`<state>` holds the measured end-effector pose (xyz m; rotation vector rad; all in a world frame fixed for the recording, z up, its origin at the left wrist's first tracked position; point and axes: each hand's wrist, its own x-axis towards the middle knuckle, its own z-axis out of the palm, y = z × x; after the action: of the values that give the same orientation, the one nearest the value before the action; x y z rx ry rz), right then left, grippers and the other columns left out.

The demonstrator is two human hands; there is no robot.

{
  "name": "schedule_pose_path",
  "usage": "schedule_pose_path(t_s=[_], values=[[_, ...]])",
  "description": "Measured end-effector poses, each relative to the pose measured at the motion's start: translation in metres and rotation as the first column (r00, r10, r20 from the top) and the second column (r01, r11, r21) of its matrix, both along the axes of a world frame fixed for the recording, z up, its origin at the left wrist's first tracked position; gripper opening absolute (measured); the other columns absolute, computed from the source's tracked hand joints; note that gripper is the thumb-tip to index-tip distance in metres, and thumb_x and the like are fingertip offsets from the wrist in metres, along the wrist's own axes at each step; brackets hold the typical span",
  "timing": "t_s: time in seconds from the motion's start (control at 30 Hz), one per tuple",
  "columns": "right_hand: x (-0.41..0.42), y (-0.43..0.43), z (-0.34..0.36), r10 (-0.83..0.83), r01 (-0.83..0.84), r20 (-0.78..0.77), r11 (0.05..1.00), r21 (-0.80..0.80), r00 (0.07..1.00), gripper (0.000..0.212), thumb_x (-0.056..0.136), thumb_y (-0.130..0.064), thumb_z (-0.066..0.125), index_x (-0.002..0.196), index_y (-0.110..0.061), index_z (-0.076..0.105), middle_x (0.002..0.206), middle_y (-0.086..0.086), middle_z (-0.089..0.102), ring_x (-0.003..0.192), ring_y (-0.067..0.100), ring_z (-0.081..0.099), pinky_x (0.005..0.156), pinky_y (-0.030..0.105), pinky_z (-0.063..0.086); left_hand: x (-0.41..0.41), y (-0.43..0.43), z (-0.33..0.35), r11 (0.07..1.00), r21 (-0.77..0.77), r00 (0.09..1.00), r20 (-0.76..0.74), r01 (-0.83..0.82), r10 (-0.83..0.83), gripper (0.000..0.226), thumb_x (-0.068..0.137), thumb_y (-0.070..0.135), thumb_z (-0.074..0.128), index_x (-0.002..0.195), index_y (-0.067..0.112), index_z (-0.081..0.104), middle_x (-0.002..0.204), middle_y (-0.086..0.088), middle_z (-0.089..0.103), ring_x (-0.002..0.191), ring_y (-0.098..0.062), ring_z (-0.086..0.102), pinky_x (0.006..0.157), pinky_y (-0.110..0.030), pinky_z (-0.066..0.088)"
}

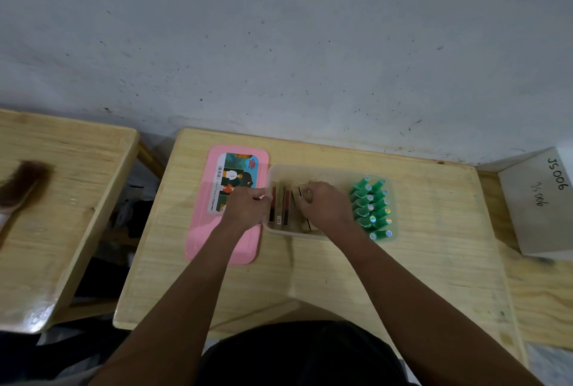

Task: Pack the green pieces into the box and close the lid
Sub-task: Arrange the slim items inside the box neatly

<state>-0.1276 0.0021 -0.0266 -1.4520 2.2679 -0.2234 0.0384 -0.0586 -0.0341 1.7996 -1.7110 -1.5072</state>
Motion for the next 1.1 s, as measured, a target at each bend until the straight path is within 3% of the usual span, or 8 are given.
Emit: schedule_pose_path(t_s=[0.17, 0.3, 0.43, 0.53, 0.6, 0.73, 0.9, 1.1], values=[[0.028, -0.016, -0.009, 0.059, -0.09, 0.146, 0.972, 0.218, 0.988, 0.024, 0.088, -0.042, 0.059, 0.087, -0.025, 0.076, 0.087, -0.003, 0.072, 0.084, 0.018, 0.066, 0.066, 0.027, 0.044, 0.001, -0.001, -0.003, 1.0, 0.0, 1.0, 0.0, -0.008, 0.008, 0.039, 0.089, 0.019, 0.062, 0.126, 0.007, 0.06, 0.121, -0.013, 0.064, 0.108, -0.028, 0.061, 0.082, -0.045, 0.059], [0.038, -0.027, -0.024, -0.091, 0.031, 0.255, 0.973, 0.23, 0.963, 0.031, 0.085, -0.045, 0.062, 0.072, -0.018, 0.071, 0.065, 0.001, 0.063, 0.067, 0.021, 0.064, 0.054, 0.024, 0.04, 0.001, -0.001, -0.005, 1.0, 0.005, 1.0, 0.005, -0.02, 0.02, 0.039, 0.089, 0.02, 0.063, 0.126, 0.007, 0.061, 0.12, -0.014, 0.064, 0.109, -0.028, 0.06, 0.083, -0.046, 0.058], [0.041, -0.028, -0.03, -0.179, 0.116, 0.309, 0.971, 0.212, 0.934, 0.039, 0.082, -0.044, 0.063, 0.052, -0.019, 0.057, 0.055, -0.001, 0.055, 0.061, 0.023, 0.058, 0.059, 0.03, 0.048, 0.001, -0.002, -0.008, 0.999, 0.026, 1.0, -0.003, -0.028, 0.028, 0.038, 0.089, 0.021, 0.064, 0.125, 0.008, 0.061, 0.116, -0.012, 0.065, 0.108, -0.029, 0.062, 0.082, -0.047, 0.059], [0.04, -0.026, -0.029, -0.209, 0.149, 0.328, 0.969, 0.198, 0.921, 0.045, 0.082, -0.041, 0.065, 0.044, -0.02, 0.052, 0.05, -0.002, 0.052, 0.056, 0.021, 0.055, 0.049, 0.024, 0.037, 0.001, -0.003, -0.01, 0.996, 0.054, 0.997, -0.039, -0.064, 0.066, 0.04, 0.087, 0.021, 0.066, 0.124, 0.006, 0.062, 0.113, -0.017, 0.069, 0.106, -0.032, 0.064, 0.087, -0.048, 0.057], [0.04, -0.026, -0.028, -0.218, 0.157, 0.358, 0.969, 0.193, 0.908, 0.045, 0.084, -0.035, 0.065, 0.044, -0.02, 0.052, 0.049, -0.001, 0.051, 0.055, 0.019, 0.053, 0.045, 0.023, 0.033, 0.002, -0.003, -0.011, 0.996, 0.058, 0.997, -0.041, -0.062, 0.065, 0.041, 0.087, 0.022, 0.066, 0.124, 0.006, 0.061, 0.112, -0.018, 0.069, 0.105, -0.031, 0.065, 0.087, -0.047, 0.057], [0.043, -0.027, -0.032, -0.291, 0.222, 0.498, 0.956, 0.193, 0.817, 0.025, 0.085, -0.025, 0.065, 0.069, -0.006, 0.073, 0.07, 0.012, 0.07, 0.068, 0.027, 0.067, 0.065, 0.038, 0.059, 0.002, -0.002, -0.01, 0.999, 0.034, 0.999, -0.029, -0.027, 0.028, 0.042, 0.088, 0.024, 0.065, 0.125, 0.007, 0.06, 0.113, -0.017, 0.069, 0.105, -0.03, 0.064, 0.088, -0.047, 0.056], [0.044, -0.024, -0.029, -0.366, 0.331, 0.643, 0.926, 0.181, 0.673, 0.024, 0.081, -0.018, 0.074, 0.061, -0.022, 0.063, 0.078, 0.007, 0.069, 0.076, 0.02, 0.064, 0.076, 0.038, 0.056, 0.002, -0.003, -0.009, 1.0, 0.021, 1.0, -0.027, -0.014, 0.015, 0.04, 0.089, 0.021, 0.064, 0.125, 0.006, 0.061, 0.12, -0.016, 0.066, 0.108, -0.03, 0.063, 0.089, -0.047, 0.056], [0.046, -0.025, -0.025, -0.353, 0.352, 0.627, 0.927, 0.131, 0.694, 0.012, 0.079, -0.018, 0.077, 0.079, -0.014, 0.066, 0.086, 0.008, 0.072, 0.083, 0.026, 0.07, 0.075, 0.044, 0.06, 0.001, -0.001, -0.007, 0.999, 0.037, 0.999, -0.03, -0.034, 0.035, 0.039, 0.088, 0.019, 0.064, 0.125, 0.006, 0.06, 0.117, -0.016, 0.066, 0.102, -0.029, 0.065, 0.079, -0.046, 0.06]])
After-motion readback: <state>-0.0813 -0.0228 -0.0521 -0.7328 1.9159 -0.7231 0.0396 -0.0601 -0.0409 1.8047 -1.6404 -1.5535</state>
